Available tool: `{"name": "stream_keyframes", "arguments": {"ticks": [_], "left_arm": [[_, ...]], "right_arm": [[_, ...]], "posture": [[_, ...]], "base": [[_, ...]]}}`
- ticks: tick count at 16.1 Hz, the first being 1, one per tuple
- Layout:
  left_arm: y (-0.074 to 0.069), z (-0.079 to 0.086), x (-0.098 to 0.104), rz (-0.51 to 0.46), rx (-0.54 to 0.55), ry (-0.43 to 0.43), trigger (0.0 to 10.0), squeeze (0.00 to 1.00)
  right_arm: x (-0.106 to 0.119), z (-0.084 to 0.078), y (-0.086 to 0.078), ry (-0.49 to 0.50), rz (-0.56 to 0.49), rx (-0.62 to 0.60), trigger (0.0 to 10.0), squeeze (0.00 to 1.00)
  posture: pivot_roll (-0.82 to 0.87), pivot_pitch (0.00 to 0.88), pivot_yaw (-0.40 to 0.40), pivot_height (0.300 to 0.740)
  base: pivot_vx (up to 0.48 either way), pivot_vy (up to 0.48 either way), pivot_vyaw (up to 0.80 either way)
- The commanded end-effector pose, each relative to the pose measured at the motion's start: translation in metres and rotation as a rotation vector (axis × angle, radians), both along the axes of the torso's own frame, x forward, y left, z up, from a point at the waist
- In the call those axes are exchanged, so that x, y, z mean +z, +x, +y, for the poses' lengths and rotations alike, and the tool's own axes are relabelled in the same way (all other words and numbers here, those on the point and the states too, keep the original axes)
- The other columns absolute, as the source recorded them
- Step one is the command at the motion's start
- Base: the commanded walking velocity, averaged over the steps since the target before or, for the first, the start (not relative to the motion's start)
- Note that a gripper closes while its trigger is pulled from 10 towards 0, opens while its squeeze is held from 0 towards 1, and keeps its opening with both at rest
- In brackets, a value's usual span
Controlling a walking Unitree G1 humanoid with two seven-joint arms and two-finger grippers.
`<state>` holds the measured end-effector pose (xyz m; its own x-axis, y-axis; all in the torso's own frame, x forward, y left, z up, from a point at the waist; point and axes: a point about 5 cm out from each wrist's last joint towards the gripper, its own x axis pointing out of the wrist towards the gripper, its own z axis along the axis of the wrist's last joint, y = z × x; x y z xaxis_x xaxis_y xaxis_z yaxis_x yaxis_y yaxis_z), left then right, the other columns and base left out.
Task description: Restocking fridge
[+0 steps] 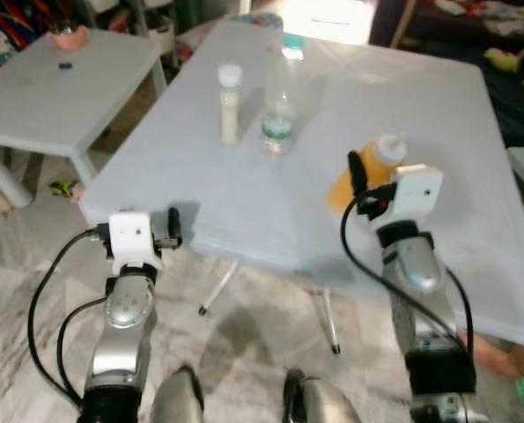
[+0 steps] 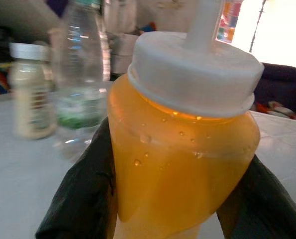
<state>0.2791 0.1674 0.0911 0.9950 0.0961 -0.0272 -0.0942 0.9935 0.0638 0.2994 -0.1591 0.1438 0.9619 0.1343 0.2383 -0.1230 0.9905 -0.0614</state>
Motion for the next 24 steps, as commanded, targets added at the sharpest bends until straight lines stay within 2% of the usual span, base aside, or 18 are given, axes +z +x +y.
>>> {"name": "stream_keyframes", "arguments": {"ticks": [1, 4, 8, 12, 18, 20, 22, 24], "left_arm": [[-0.002, -0.001, -0.003, 0.012, 0.007, -0.007, 10.0, 0.00], [-0.001, -0.002, 0.005, -0.018, 0.024, -0.029, 10.0, 0.00], [-0.005, -0.005, -0.005, 0.006, 0.020, -0.029, 10.0, 0.00], [-0.003, -0.012, -0.005, 0.003, 0.007, -0.030, 10.0, 0.00], [-0.005, -0.014, -0.009, 0.011, -0.006, -0.039, 10.0, 0.00], [-0.005, -0.019, -0.012, 0.017, -0.023, -0.038, 10.0, 0.00], [-0.007, -0.015, -0.010, 0.004, 0.004, -0.058, 10.0, 0.00], [-0.009, -0.012, -0.009, 0.008, -0.014, -0.036, 10.0, 0.00]], "right_arm": [[0.000, 0.005, 0.001, -0.023, 0.017, 0.027, 10.0, 0.00], [0.004, 0.011, 0.000, -0.019, 0.014, 0.038, 10.0, 0.00], [0.001, 0.032, -0.008, 0.016, 0.044, 0.114, 10.0, 0.00], [0.002, 0.042, -0.012, 0.012, 0.047, 0.180, 10.0, 0.00], [0.000, 0.045, -0.013, 0.010, 0.058, 0.197, 10.0, 0.00], [-0.004, 0.047, -0.012, 0.022, 0.074, 0.197, 10.0, 0.00], [-0.003, 0.049, -0.012, 0.019, 0.072, 0.217, 10.0, 0.00], [-0.005, 0.046, -0.012, 0.004, 0.078, 0.218, 10.0, 0.00]], "posture": [[0.01, 0.069, -0.012, 0.740], [0.02, 0.074, -0.025, 0.740], [0.01, 0.076, -0.029, 0.740], [0.01, 0.075, -0.037, 0.740], [0.00, 0.077, -0.032, 0.740], [0.01, 0.078, -0.048, 0.740], [0.02, 0.077, -0.052, 0.740], [0.02, 0.077, -0.050, 0.740]], "base": [[-0.296, 0.000, 0.00], [-0.286, 0.000, 0.00], [-0.269, 0.000, 0.78], [-0.068, 0.000, 0.80], [0.000, 0.000, 0.79], [0.000, 0.000, 0.79], [0.000, 0.000, 0.79], [0.000, 0.000, 0.79]]}}
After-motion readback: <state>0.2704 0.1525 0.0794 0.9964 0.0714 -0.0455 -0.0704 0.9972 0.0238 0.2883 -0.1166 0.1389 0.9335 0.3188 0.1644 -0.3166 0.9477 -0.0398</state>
